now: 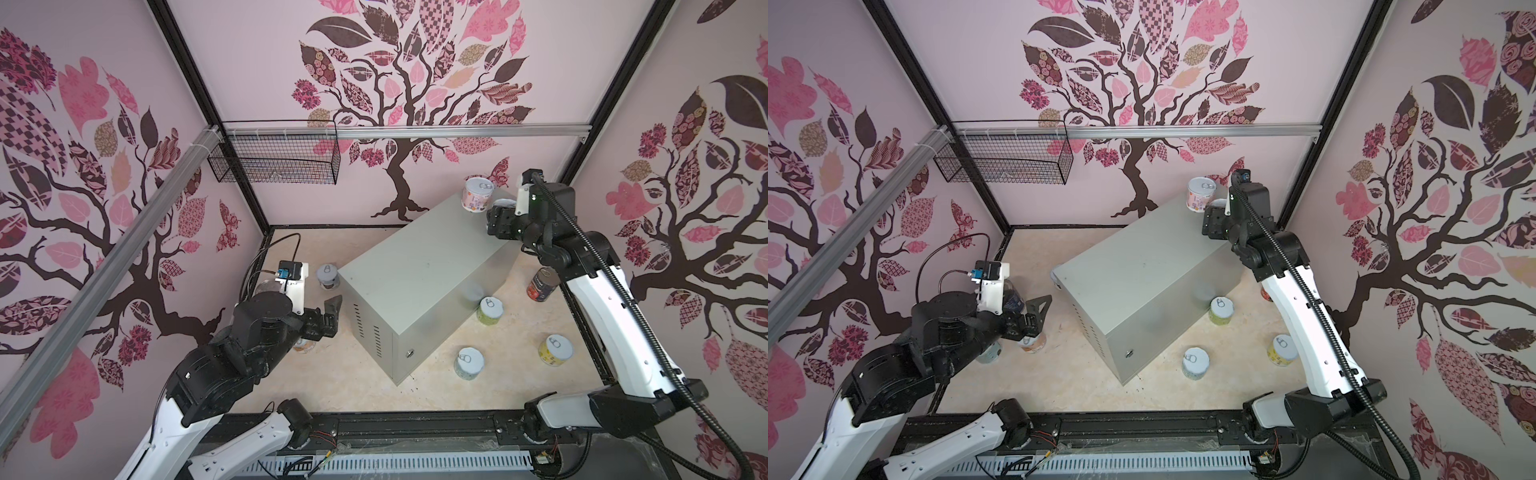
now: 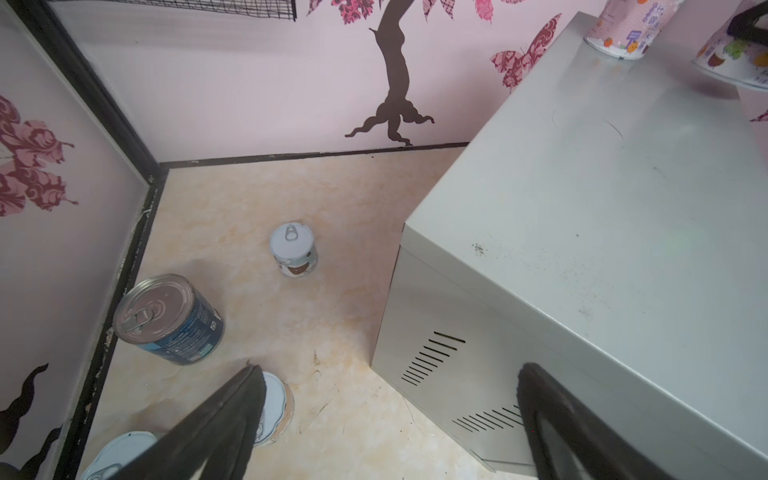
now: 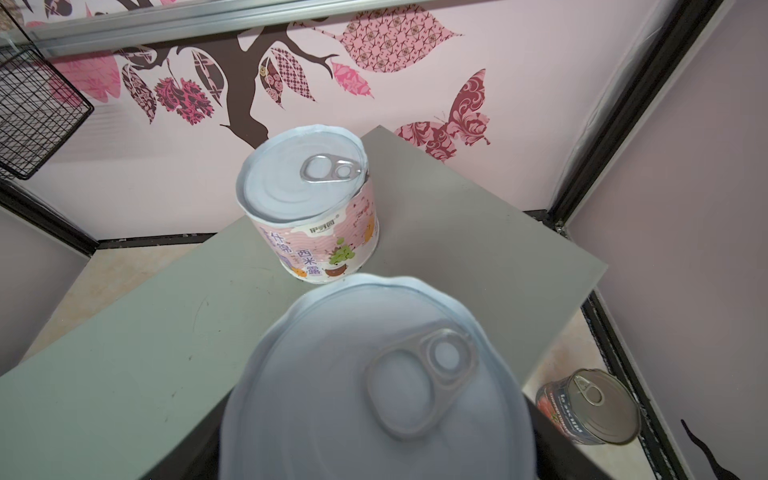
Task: Place and organize the canned foods onto the counter
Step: 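Carry the pink can with the right gripper toward the first pink can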
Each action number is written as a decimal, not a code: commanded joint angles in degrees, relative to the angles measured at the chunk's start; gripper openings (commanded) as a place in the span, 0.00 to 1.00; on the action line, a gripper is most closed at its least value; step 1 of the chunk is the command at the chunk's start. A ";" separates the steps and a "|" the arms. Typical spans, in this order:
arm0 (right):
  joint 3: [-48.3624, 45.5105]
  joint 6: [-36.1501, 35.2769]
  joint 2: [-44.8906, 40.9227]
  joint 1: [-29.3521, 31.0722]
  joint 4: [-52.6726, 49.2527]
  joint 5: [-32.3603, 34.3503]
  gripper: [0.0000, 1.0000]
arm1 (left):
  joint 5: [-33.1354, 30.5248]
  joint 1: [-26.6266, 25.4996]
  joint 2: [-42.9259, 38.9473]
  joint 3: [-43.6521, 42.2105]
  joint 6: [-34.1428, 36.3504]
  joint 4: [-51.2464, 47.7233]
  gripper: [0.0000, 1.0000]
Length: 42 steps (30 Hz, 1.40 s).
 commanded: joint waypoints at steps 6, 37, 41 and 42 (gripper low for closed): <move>1.07 -0.94 2.65 -2.25 6.31 -0.73 0.69 | -8.34 0.32 -1.32 -6.01 0.29 5.25 0.98; 1.14 -3.49 7.80 -4.13 7.51 1.84 0.94 | -7.38 0.26 -0.83 -9.46 -0.67 7.68 0.98; 1.85 -2.90 8.18 -4.13 6.13 1.51 0.99 | -7.00 0.13 -1.04 -8.70 -1.03 6.77 0.98; 2.33 -2.71 8.20 -4.11 5.75 1.38 1.00 | -7.23 -0.02 -1.30 -8.63 -1.16 6.48 0.98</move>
